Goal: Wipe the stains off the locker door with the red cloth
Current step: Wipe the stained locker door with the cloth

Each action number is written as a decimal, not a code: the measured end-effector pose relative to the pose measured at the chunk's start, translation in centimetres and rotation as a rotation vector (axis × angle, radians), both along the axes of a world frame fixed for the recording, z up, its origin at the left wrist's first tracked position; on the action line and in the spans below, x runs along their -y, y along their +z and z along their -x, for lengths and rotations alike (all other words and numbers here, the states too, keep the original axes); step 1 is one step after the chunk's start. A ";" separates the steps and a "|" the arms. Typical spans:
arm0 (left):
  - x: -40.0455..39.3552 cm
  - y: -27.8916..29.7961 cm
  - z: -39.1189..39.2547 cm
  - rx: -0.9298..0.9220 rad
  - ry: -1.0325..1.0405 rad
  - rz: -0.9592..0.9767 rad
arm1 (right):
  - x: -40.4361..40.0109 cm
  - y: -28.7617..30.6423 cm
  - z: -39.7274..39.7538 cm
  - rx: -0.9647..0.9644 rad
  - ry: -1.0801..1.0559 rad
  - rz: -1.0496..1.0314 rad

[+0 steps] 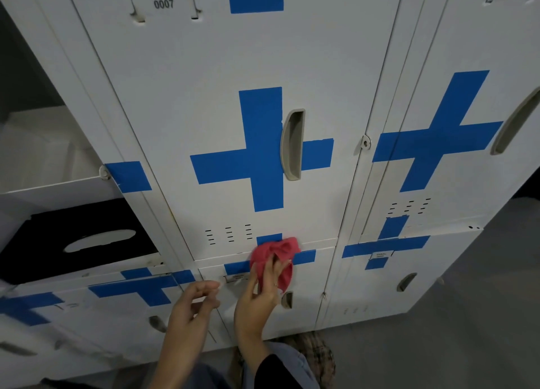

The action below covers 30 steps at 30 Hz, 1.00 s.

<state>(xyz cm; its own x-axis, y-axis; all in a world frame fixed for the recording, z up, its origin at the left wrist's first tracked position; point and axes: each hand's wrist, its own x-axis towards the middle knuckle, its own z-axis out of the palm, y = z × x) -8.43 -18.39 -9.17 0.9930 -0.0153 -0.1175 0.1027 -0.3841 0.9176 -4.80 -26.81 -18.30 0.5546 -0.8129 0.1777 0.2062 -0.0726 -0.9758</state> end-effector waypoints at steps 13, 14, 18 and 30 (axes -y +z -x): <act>-1.7 0.5 0.2 0.044 0.000 0.024 | 5.3 -6.2 -0.5 -0.287 0.243 1.197; -1.7 0.6 0.2 0.043 0.000 0.025 | 5.5 -6.1 -0.4 -0.314 0.231 1.204; -2.0 0.8 0.3 0.040 0.009 0.048 | 5.3 -5.7 0.4 -0.315 0.160 0.878; -2.7 1.8 1.3 0.022 0.059 0.134 | 5.0 4.4 -0.5 0.012 -0.154 -0.112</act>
<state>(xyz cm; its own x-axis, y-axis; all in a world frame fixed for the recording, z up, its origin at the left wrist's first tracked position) -9.71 -15.64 -7.40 0.9949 0.0293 -0.0967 0.1009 -0.2514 0.9626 -4.26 -31.80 -13.94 0.4203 -0.9032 0.0870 0.2126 0.0048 -0.9771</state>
